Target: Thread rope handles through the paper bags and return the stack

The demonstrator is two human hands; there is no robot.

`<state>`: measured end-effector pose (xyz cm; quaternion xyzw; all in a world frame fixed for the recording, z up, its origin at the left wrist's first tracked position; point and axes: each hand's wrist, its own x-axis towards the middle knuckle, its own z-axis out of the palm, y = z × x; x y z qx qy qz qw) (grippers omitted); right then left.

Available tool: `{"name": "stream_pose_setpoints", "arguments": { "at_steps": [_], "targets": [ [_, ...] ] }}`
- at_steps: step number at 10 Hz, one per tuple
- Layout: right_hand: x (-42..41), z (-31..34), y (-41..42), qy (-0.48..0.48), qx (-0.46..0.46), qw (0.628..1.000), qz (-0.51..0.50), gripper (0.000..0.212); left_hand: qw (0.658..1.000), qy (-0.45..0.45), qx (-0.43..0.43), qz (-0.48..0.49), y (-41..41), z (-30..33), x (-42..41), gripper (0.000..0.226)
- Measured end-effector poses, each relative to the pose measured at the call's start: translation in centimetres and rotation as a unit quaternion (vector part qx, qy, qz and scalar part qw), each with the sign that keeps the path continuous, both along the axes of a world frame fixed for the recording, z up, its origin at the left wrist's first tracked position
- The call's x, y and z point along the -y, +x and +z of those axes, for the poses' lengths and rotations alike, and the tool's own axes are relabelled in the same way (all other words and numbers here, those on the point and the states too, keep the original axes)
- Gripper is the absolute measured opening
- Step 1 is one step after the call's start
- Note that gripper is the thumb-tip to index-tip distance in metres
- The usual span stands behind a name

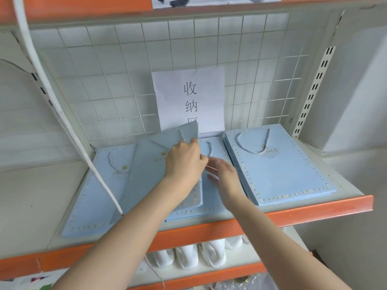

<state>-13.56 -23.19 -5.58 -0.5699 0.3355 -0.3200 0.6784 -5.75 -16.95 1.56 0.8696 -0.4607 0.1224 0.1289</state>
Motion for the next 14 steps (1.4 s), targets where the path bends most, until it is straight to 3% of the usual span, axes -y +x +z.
{"name": "stream_pose_setpoints", "arguments": {
  "at_steps": [1, 2, 3, 4, 5, 6, 7, 9, 12, 13, 14],
  "targets": [
    [1.9, 1.6, -1.8, 0.142, 0.037, 0.987, 0.062, 0.041, 0.999, -0.01, -0.041, -0.025, -2.0, -0.8, 2.2, 0.022],
    [3.0, 2.6, -2.4, 0.069, -0.034, 0.995, 0.063, 0.031, 0.987, -0.044, -0.117, -0.104, -3.4, -1.6, 3.8, 0.019],
    [4.7, 2.8, -3.5, -0.105, -0.139, 0.985, -0.004, 0.02, 0.964, -0.1, -0.184, -0.166, -2.6, -2.6, 3.8, 0.029],
    [6.3, 2.3, -3.9, -0.183, -0.212, 0.96, -0.008, 0.033, 0.973, -0.12, -0.15, -0.132, 0.3, -3.8, 2.9, 0.036],
    [6.2, 1.6, -3.0, -0.282, -0.317, 0.906, -0.023, 0.032, 0.994, -0.061, -0.081, -0.041, 3.6, -5.4, 1.9, 0.038],
    [4.9, 0.8, -1.9, -0.377, -0.369, 0.849, -0.004, 0.029, 0.995, -0.012, -0.099, 0.028, 5.6, -6.6, 0.8, 0.037],
    [2.8, -1.0, -0.9, -0.449, -0.4, 0.799, 0.028, 0.033, 0.994, 0.001, -0.109, -0.017, 6.8, -8.0, -0.1, 0.04],
    [1.4, -4.1, -0.2, -0.532, -0.429, 0.73, -0.011, 0.054, 0.992, 0.049, -0.064, -0.095, 7.2, -8.5, -0.7, 0.041],
    [2.5, -3.3, 1.3, -0.479, -0.448, 0.755, 0.015, 0.05, 0.969, 0.169, 0.101, -0.146, 5.6, -9.6, -2.2, 0.062],
    [3.2, -2.6, 1.0, -0.469, -0.367, 0.802, 0.038, 0.038, 0.969, 0.183, 0.092, -0.139, 5.6, -9.9, -1.9, 0.06],
    [3.5, -0.3, -0.4, -0.396, -0.305, 0.866, 0.003, 0.031, 0.976, 0.175, 0.058, -0.12, 5.2, -9.3, -1.3, 0.062]
  ]
}}
